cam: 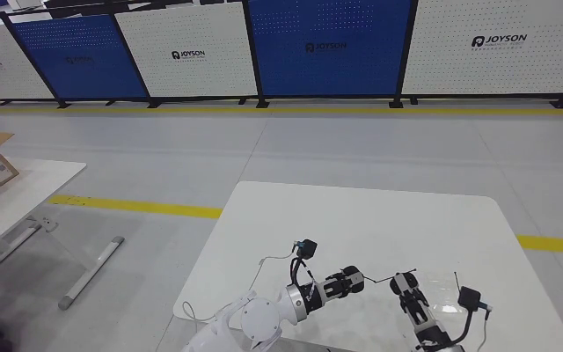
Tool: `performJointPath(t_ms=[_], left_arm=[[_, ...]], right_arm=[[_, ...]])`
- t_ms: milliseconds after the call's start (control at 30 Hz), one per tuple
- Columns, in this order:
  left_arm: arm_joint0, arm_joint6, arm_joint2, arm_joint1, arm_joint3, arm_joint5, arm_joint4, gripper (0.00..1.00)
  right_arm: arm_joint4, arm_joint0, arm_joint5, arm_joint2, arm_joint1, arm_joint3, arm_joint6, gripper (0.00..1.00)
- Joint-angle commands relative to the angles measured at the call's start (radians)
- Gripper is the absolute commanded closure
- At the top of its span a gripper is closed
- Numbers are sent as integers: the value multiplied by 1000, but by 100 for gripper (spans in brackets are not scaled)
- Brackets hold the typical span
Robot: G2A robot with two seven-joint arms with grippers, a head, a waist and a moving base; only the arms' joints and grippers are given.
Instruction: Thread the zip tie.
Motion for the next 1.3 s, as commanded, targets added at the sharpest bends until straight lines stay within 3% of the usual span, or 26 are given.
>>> performJointPath(t_ms=[0,767,1267], left_arm=[[0,0,0,0,0,0,0,100],[0,0,0,0,0,0,0,100],[0,0,0,0,0,0,0,100]], right_arm=[[1,0,-2,-1,-1,2,1,100],[22,-20,-50,23,-14,13,-31,100],[0,-13,-20,17,-22,5,-15,100]])
